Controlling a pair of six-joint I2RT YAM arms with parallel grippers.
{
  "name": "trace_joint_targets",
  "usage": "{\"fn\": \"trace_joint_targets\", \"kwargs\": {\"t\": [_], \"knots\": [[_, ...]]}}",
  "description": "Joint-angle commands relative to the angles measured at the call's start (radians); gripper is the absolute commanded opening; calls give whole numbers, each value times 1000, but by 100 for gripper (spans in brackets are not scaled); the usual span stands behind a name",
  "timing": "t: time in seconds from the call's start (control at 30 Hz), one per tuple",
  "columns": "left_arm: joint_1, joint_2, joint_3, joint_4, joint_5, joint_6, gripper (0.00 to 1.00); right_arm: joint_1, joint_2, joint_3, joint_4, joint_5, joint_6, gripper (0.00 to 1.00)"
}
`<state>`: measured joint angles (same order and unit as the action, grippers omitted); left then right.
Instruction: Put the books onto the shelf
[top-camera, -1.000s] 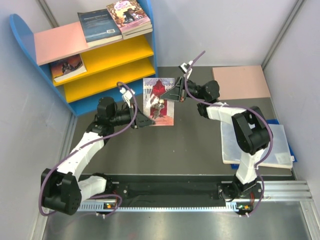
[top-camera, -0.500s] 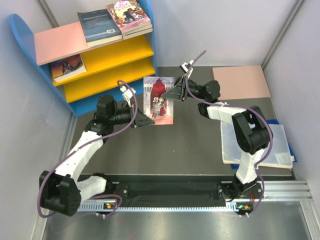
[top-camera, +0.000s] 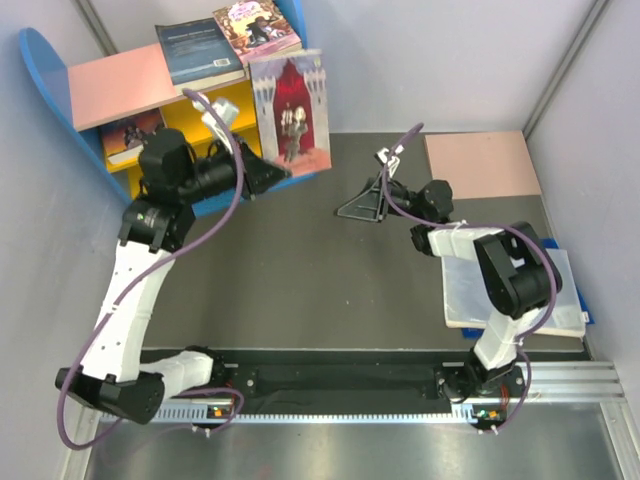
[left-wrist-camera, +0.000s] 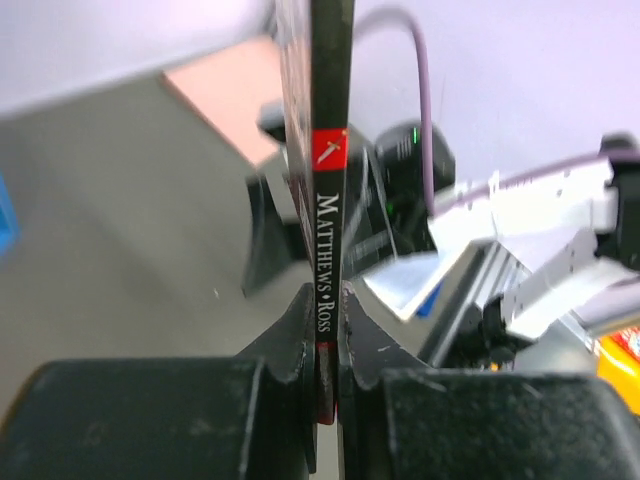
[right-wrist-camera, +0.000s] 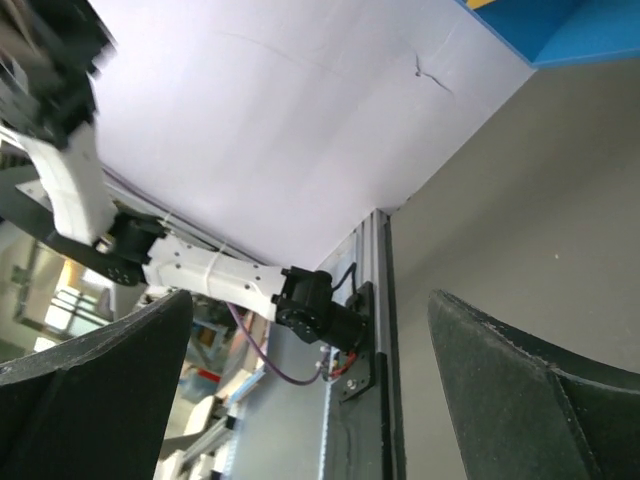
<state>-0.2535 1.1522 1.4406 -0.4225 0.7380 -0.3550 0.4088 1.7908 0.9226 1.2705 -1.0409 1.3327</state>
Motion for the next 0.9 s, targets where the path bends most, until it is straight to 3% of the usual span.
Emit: {"fn": "trace_joint_targets", "kwargs": {"t": [0.0,0.13,0.23,0.27,0.33,0.37,0.47,0.67,0.87], "knots": [[17,111,243,-83,-64,-5,0,-8,-119,-67,112,4,-170,100],[72,269,539,-143,-65,-45,0,-5,-240,-105,-245,59,-500,100],[144,323,606,-34,-31,-207,0,34,-335,-46,-845,210,-847,100],[169,339,607,17,9,-272,0,38,-350,-36,-909,246,-907,100],[241,391,583,158,119,-423,0,42,-384,-47,-965,301,-934,100],[246,411,574,310,141,-579,0,42,-396,-53,-974,315,-940,100],[293,518,612,506,192,-804,0,47,-432,-79,-1011,369,-963,100],[295,745,878,530,146,-987,0,50,-465,-140,-1019,386,-969,100],[295,820,914,519,54,-1016,0,53,-487,-194,-1005,397,-958,100]]}}
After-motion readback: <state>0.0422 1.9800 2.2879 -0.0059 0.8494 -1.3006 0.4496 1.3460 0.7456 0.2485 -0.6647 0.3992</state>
